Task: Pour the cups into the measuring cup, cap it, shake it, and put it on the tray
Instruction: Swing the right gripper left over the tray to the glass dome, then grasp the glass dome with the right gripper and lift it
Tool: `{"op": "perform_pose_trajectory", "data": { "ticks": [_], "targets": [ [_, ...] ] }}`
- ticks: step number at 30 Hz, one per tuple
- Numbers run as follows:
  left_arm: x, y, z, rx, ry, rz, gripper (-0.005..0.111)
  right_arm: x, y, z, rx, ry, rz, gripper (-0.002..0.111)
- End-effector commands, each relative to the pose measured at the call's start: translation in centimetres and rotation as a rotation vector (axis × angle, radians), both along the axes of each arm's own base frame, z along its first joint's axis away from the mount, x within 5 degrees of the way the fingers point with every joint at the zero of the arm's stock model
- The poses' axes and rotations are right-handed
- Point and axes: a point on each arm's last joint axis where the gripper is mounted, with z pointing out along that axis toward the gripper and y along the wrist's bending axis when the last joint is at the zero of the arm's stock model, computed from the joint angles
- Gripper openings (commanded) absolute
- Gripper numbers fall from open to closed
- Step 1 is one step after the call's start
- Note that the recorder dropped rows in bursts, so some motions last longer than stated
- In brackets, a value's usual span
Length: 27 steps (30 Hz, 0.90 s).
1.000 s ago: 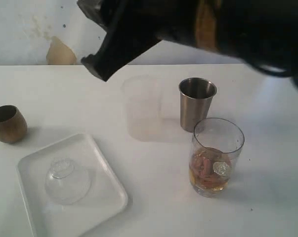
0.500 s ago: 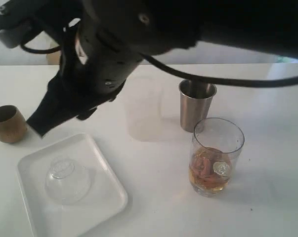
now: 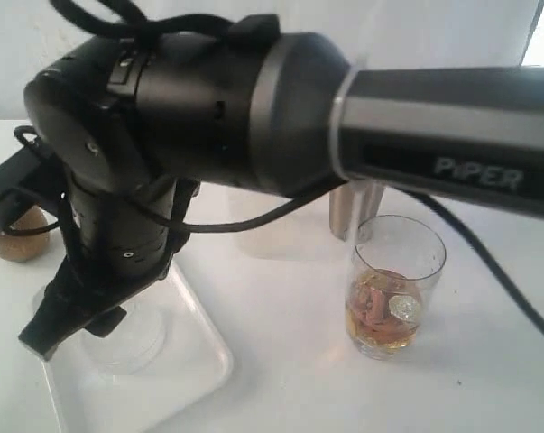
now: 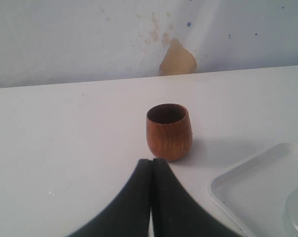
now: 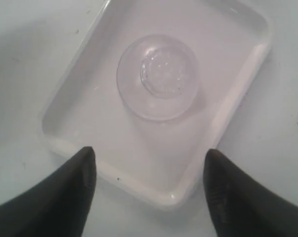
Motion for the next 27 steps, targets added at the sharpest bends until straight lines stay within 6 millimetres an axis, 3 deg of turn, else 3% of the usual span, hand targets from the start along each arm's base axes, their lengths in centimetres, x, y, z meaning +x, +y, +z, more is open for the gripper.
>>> {"op": "perform_pose_trajectory", "data": {
  "ticks": [1,8,15,22,27],
  "targets": [
    [0.0,0.0,-0.1,0.001,-0.006,0.001,0.0,1.2,1.7,-0.1,0.066,-0.038,0.001,0.062],
    [0.0,0.0,-0.1,0.001,-0.006,0.001,0.0,2.7,3.6,-2.0,0.071,-0.029,-0.035,0.068],
    [0.0,0.0,-0.1,0.001,-0.006,0.001,0.0,5.1,2.6,-4.4,0.066,0.032,-0.133,0.068],
    [0.0,0.0,-0.1,0.001,-0.006,0.001,0.0,5.8,3.2,-6.8,0.092,0.076,-0.116,0.068],
    [0.0,0.0,-0.1,0.001,-0.006,0.001,0.0,5.9,3.2,-7.3,0.088,0.079,-0.118,0.064]
  ]
}}
